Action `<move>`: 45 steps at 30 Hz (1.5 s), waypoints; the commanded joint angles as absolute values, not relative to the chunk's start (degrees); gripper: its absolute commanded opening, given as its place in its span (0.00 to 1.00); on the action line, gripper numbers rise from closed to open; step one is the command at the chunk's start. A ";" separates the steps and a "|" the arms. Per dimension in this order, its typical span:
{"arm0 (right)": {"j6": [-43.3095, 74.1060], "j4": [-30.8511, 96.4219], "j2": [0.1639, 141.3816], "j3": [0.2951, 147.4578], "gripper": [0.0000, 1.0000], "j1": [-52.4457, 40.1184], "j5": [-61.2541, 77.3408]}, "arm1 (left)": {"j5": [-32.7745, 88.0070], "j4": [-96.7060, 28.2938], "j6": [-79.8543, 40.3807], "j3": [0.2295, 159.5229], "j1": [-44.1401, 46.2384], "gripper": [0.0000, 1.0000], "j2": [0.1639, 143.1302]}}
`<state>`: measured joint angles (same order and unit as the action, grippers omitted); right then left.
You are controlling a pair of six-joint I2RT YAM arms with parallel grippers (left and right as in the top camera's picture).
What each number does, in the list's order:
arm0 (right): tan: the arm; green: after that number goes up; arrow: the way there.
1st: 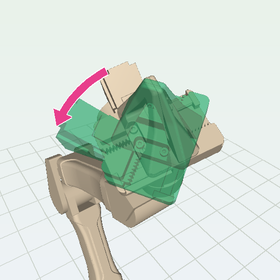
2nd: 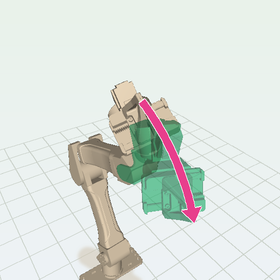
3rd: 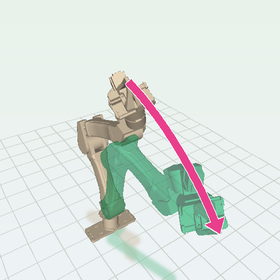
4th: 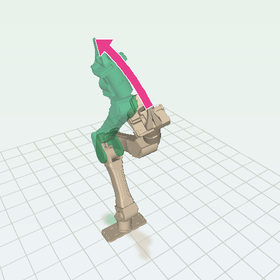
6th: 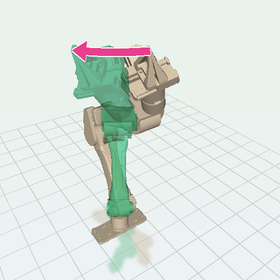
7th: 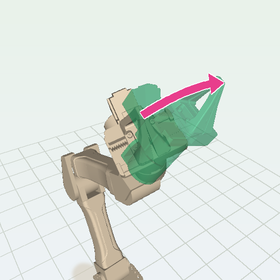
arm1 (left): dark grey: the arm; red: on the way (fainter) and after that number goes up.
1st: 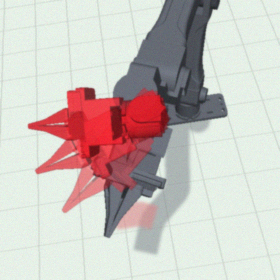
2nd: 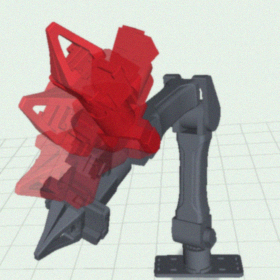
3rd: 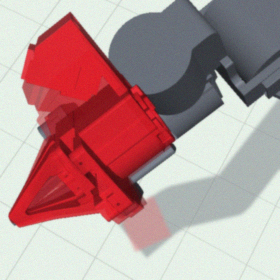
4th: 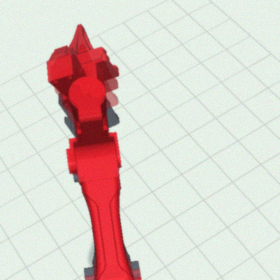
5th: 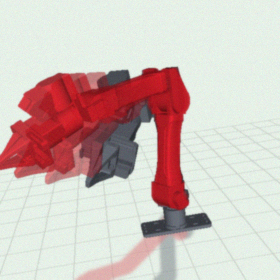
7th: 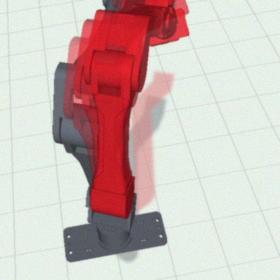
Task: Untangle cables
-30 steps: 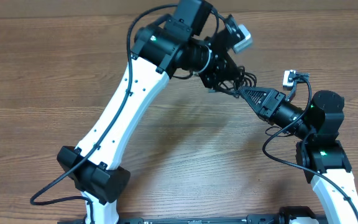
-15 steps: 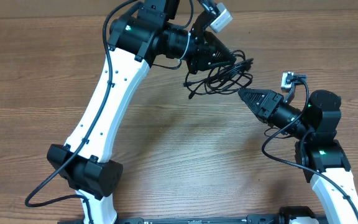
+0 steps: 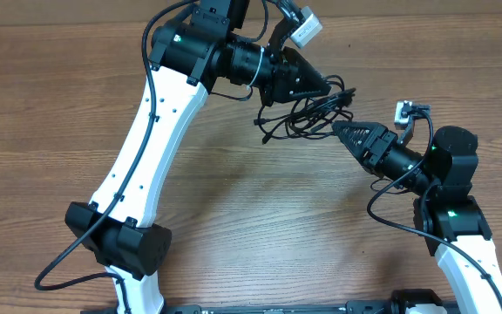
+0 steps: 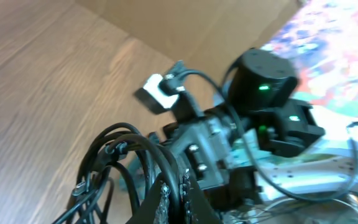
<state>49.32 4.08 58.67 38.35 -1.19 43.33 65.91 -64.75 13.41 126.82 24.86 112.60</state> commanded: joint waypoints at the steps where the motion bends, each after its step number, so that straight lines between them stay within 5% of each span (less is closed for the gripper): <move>1: 48.97 4.56 58.76 38.48 0.68 -1.43 41.54 | 77.25 -64.66 12.58 128.75 24.82 0.04 111.85; 13: 47.22 12.62 59.20 38.48 0.80 -1.43 30.44 | 85.14 -64.66 12.58 128.75 25.85 0.04 111.85; 45: 46.37 20.95 59.27 38.48 0.85 -0.25 20.01 | 83.64 -64.51 5.56 128.75 17.50 0.04 111.85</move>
<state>46.65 22.44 59.33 38.35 -0.71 20.16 81.69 -64.71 6.70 126.91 17.96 112.60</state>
